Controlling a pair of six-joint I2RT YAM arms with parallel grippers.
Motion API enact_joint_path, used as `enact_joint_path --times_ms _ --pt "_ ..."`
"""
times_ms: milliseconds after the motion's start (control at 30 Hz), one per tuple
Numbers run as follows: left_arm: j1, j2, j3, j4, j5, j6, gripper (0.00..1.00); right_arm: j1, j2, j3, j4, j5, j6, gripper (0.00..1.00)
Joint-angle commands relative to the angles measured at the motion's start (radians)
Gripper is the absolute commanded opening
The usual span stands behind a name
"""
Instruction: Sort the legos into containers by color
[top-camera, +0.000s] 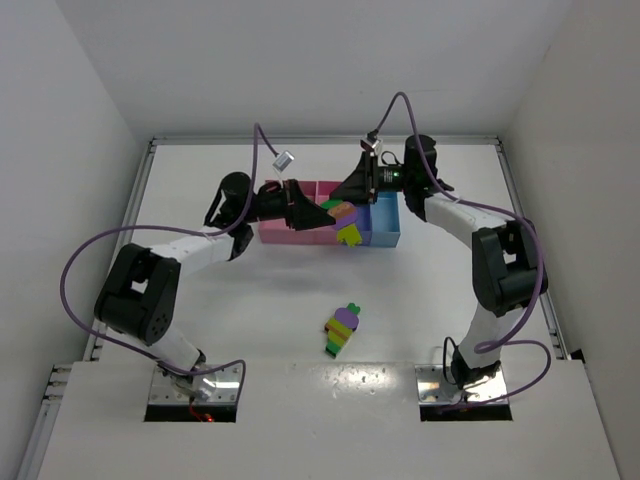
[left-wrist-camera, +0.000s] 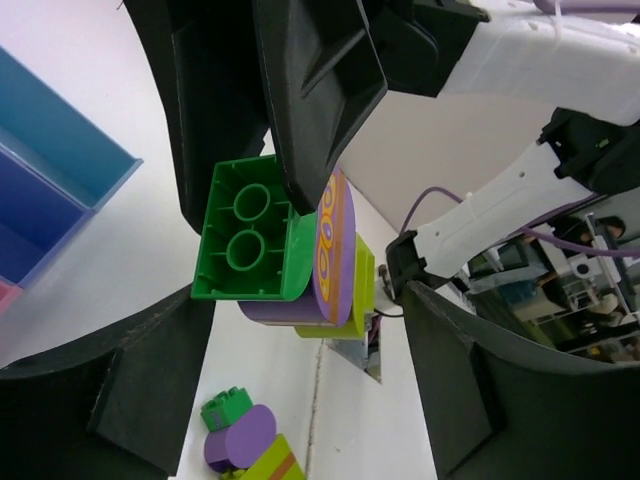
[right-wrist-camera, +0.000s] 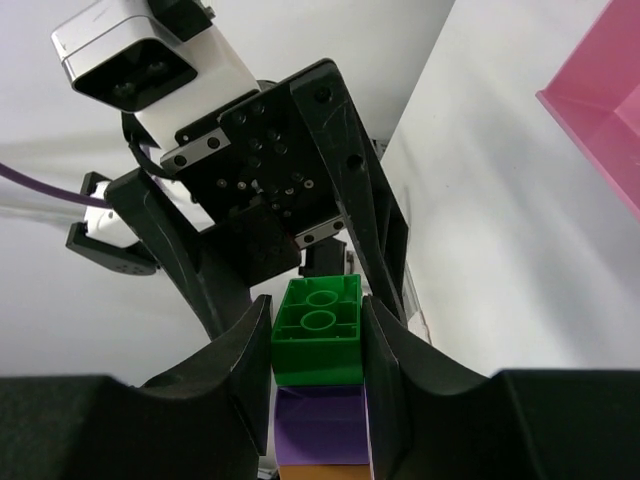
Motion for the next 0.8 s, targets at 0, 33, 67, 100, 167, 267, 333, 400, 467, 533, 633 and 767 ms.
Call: enact_joint_path --times_ms 0,33,67,100,167,267,333,400,467,533,633,767 --pt "-0.022 0.016 0.022 0.085 0.000 -0.047 0.75 0.005 -0.004 0.047 0.061 0.008 0.031 0.00" --pt "-0.023 0.016 0.022 0.085 0.000 -0.047 0.70 0.005 -0.004 0.047 0.061 0.008 0.031 0.00" --pt "-0.023 0.027 0.022 0.097 0.000 -0.061 0.66 0.005 -0.004 0.047 0.072 0.008 0.041 0.00" --pt "-0.023 0.027 0.022 0.108 0.000 -0.061 0.59 0.005 -0.004 0.056 0.072 0.017 0.041 0.00" --pt "-0.032 0.027 0.022 0.108 -0.024 -0.072 0.54 0.005 -0.004 0.056 0.084 0.017 0.050 0.00" --pt "-0.032 0.047 0.022 0.133 -0.024 -0.093 0.37 0.005 -0.004 0.056 0.096 0.017 0.060 0.00" --pt "-0.032 0.047 0.022 0.142 -0.024 -0.102 0.22 0.005 -0.014 0.044 0.096 0.026 0.061 0.00" --pt "-0.041 0.047 0.022 0.127 -0.014 -0.087 0.13 -0.006 -0.014 0.033 0.106 0.026 0.061 0.00" --pt "-0.041 0.038 0.022 0.046 -0.005 -0.018 0.09 -0.018 -0.023 0.033 0.106 0.036 0.061 0.00" --pt "-0.050 0.000 0.022 -0.023 0.018 0.042 0.07 -0.048 -0.023 0.033 0.106 0.036 0.061 0.00" --pt "-0.050 -0.068 0.022 -0.222 0.042 0.181 0.07 -0.088 -0.023 0.022 0.084 0.036 0.022 0.00" --pt "-0.050 -0.184 0.022 -0.474 0.060 0.416 0.07 -0.107 0.008 0.077 -0.047 0.063 -0.108 0.00"
